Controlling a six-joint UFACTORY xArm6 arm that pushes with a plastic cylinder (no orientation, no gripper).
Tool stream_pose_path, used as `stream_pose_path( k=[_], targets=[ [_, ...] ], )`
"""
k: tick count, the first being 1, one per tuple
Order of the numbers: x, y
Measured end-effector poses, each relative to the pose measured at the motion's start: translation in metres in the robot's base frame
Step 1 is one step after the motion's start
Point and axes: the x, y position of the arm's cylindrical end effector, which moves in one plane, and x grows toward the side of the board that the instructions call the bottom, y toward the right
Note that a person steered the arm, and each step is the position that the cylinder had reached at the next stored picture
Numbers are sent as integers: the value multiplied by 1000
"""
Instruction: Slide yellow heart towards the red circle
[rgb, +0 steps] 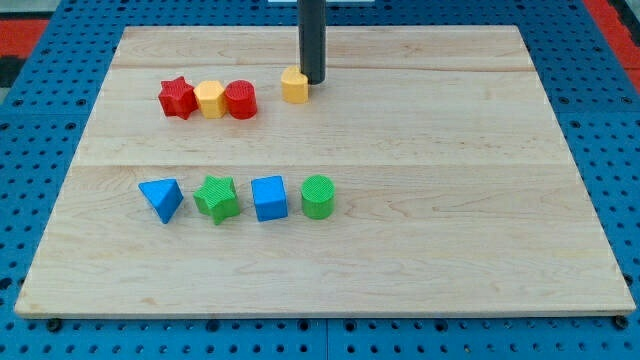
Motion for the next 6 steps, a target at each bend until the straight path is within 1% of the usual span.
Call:
stream_pose_path(
  k=[1,2,3,4,6],
  targets=[
    [-2,-12],
    [-28,-14],
    [-34,-34],
    [-27,-55],
    [3,-56]
  ],
)
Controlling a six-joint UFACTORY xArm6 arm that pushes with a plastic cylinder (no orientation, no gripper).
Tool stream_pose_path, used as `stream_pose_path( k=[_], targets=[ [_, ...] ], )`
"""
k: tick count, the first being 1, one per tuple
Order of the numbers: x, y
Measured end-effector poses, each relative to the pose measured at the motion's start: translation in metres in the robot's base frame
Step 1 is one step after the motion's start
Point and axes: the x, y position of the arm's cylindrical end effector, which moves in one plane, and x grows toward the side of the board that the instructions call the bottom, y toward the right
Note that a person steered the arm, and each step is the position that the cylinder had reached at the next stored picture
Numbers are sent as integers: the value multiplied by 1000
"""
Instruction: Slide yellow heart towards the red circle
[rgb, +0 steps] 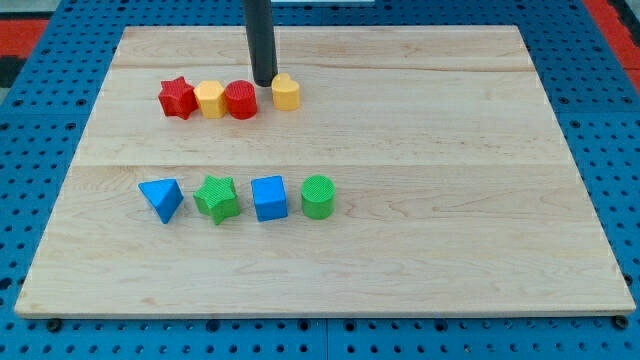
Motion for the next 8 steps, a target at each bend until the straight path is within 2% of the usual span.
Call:
stream_pose_path(
  k=[2,4,5,8],
  targets=[
    [-7,3],
    [-8,49],
    [-7,53],
    [18,60]
  ],
)
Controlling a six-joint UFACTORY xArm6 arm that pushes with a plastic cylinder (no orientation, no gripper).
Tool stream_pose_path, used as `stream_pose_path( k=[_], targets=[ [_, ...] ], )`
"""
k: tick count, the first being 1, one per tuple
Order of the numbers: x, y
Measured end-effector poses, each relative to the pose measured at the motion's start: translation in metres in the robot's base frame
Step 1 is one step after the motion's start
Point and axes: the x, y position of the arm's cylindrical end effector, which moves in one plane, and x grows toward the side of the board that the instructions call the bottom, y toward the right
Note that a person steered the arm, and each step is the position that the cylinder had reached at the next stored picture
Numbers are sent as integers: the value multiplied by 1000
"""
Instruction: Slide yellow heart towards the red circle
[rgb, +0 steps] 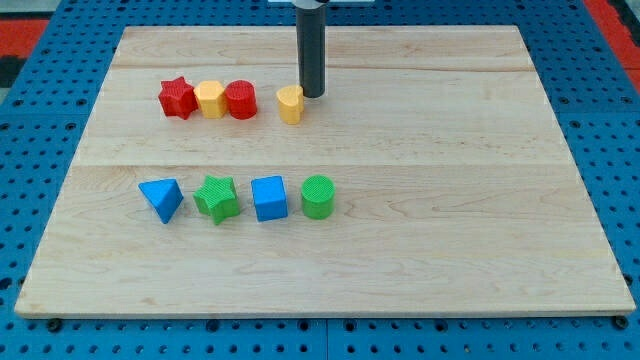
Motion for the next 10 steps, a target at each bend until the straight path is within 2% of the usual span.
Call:
stream_pose_path(
  k=[2,10],
  targets=[
    [15,35],
    [32,-6]
  ],
)
